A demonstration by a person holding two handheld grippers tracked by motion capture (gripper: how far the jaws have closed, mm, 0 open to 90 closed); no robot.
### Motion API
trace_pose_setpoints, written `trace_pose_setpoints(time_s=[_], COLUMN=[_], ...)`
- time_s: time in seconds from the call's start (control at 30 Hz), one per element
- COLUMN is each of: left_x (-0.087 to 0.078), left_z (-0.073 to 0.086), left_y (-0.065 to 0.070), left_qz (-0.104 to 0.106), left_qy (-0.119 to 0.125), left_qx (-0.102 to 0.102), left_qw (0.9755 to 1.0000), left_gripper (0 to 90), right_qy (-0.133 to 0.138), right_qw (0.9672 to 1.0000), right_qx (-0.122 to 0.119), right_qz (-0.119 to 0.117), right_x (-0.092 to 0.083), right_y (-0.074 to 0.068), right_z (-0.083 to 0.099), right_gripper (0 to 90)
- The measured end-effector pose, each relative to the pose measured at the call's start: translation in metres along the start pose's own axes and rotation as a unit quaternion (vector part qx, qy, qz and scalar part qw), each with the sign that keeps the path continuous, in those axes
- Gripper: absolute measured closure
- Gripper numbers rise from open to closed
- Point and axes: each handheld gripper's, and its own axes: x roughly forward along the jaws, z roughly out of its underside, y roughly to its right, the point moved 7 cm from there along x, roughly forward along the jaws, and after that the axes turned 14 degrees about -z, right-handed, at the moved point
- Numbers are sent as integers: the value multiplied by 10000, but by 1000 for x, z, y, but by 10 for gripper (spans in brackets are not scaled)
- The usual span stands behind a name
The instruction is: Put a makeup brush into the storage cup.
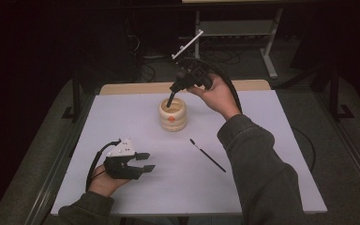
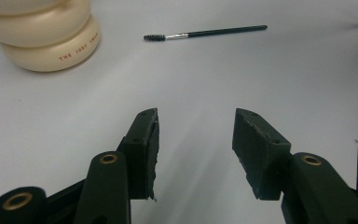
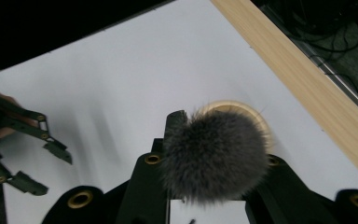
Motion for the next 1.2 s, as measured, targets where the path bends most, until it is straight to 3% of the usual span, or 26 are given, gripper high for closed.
trace_pose_setpoints(time_s=[0.07, 0.47, 0.67, 1.2], left_x=[0, 0, 0, 0], left_z=[1, 0, 1, 1], left_y=[-2, -1, -3, -3], left_qz=[-7, -7, -32, -40], left_qy=[-28, 14, -32, -38], left_qx=[112, -38, 53, 51], left_qw=[9999, 10000, 10000, 10000], left_gripper=[504, 488, 485, 477], right_qy=[-62, -79, -94, -105], right_qw=[9999, 9987, 9984, 9976], right_qx=[81, 434, 499, 645], right_qz=[53, 248, 229, 234], right_x=[2, 10, 15, 28], right_y=[5, 29, 33, 41], right_z=[-1, 1, 2, 7], right_gripper=[748, 748, 747, 747])
